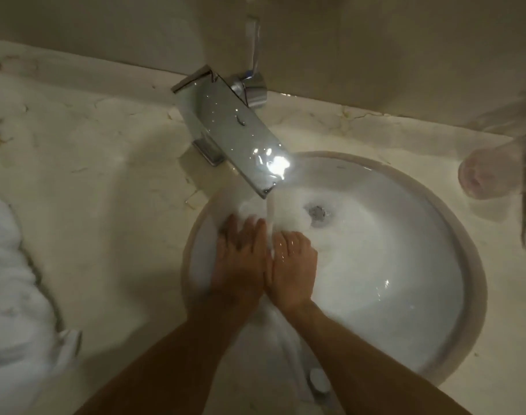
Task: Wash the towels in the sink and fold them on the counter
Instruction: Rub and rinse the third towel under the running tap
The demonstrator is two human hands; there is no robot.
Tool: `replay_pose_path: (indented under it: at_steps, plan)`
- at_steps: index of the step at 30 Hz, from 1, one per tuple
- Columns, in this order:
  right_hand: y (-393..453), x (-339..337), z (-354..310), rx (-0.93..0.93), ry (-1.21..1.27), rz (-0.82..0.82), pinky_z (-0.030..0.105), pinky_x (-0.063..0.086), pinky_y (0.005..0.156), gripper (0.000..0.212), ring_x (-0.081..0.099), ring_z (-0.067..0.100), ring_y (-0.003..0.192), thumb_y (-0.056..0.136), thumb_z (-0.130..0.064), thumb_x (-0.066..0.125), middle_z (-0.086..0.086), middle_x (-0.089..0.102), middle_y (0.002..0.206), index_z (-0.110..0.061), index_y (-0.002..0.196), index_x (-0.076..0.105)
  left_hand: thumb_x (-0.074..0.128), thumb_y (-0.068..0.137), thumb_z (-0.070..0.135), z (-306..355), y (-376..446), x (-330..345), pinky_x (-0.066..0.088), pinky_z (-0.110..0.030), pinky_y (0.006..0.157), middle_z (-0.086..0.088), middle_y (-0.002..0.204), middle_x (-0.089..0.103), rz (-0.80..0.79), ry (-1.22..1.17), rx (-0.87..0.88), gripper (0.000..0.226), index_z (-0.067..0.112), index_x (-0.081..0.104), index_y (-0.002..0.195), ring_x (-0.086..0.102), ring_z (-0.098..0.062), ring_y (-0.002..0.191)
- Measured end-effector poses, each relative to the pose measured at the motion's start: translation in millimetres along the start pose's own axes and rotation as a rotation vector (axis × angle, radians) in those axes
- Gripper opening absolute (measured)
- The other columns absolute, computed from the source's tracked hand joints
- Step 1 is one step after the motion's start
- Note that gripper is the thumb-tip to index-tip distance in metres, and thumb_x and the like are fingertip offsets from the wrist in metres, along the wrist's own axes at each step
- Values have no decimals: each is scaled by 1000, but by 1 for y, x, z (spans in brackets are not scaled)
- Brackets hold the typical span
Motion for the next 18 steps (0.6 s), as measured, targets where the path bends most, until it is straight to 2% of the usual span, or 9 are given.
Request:
replay_pose_path:
  at_steps: [4, 5, 7, 9, 11, 12, 14, 16, 18]
  plan:
    - [32, 1, 2, -49, -100, 37, 37, 46, 60, 22, 61, 31, 77, 85, -27, 50, 9, 65, 87, -11, 88, 65, 50, 91, 21, 5, 24, -2, 43, -51, 92, -16, 109, 65, 133, 88, 102, 28, 9, 68, 109, 54, -40, 109]
    - [40, -2, 2, -58, -102, 55, 36, 48, 55, 15, 61, 29, 70, 81, -25, 58, 9, 64, 82, -11, 84, 63, 53, 90, 19, 2, 32, -1, 44, -51, 88, -15, 99, 65, 43, 38, 81, 20, 11, 68, 100, 56, -37, 100]
    - [56, -13, -1, 1, -30, 27, 35, 50, 49, 14, 62, 27, 62, 77, -19, 72, 8, 62, 74, -12, 82, 60, 40, 91, 20, -5, 43, 10, 46, -46, 85, -11, 95, 63, -186, -60, -35, 27, 15, 66, 96, 58, -33, 94]
    - [71, -14, 2, 182, 37, -107, 36, 50, 61, 14, 63, 27, 75, 94, -28, 58, 8, 64, 83, -14, 91, 59, 23, 89, 38, -14, 52, 14, 46, -37, 84, -7, 104, 66, -201, -195, -199, 48, 18, 65, 106, 61, -28, 98]
    - [77, -10, 10, 367, 88, -173, 34, 44, 70, 32, 63, 27, 83, 102, -37, 38, 7, 65, 87, -15, 96, 59, 23, 91, 45, -10, 57, 3, 45, -27, 80, -7, 112, 67, -146, -375, -323, 56, 17, 64, 114, 63, -27, 104]
    - [79, -13, 14, 445, 197, -172, 33, 42, 72, 34, 62, 26, 84, 102, -37, 36, 5, 65, 85, -15, 94, 61, 26, 95, 41, -6, 58, -10, 45, -25, 76, -9, 110, 67, -97, -418, -348, 51, 13, 65, 114, 64, -28, 103]
    - [77, -24, 13, 564, 597, -112, 31, 37, 72, 33, 57, 18, 77, 99, -32, 40, -4, 59, 73, -18, 78, 61, 34, 100, 25, 2, 52, -54, 48, -32, 71, -12, 91, 67, 147, -478, -408, 38, 4, 66, 103, 67, -33, 88]
    - [65, -41, 9, 524, 905, -1, 30, 37, 68, 30, 46, 6, 66, 96, -30, 43, -13, 47, 63, -24, 67, 47, 46, 98, 21, -4, 34, -90, 46, -34, 60, -2, 67, 58, 387, -610, -415, 27, 3, 64, 90, 61, -31, 67]
    - [47, -52, -1, 363, 927, 29, 28, 39, 68, 23, 46, 5, 70, 95, -34, 41, -18, 49, 69, -27, 74, 46, 45, 96, 25, -9, 19, -93, 47, -38, 64, -7, 65, 57, 393, -570, -322, 30, 4, 62, 84, 58, -31, 64]
Point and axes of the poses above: each hand's wrist, its own y-axis towards the middle knuckle, its own x-axis out of the palm, z = x × y, the point moved 5 cm from there along y, towards the middle knuckle
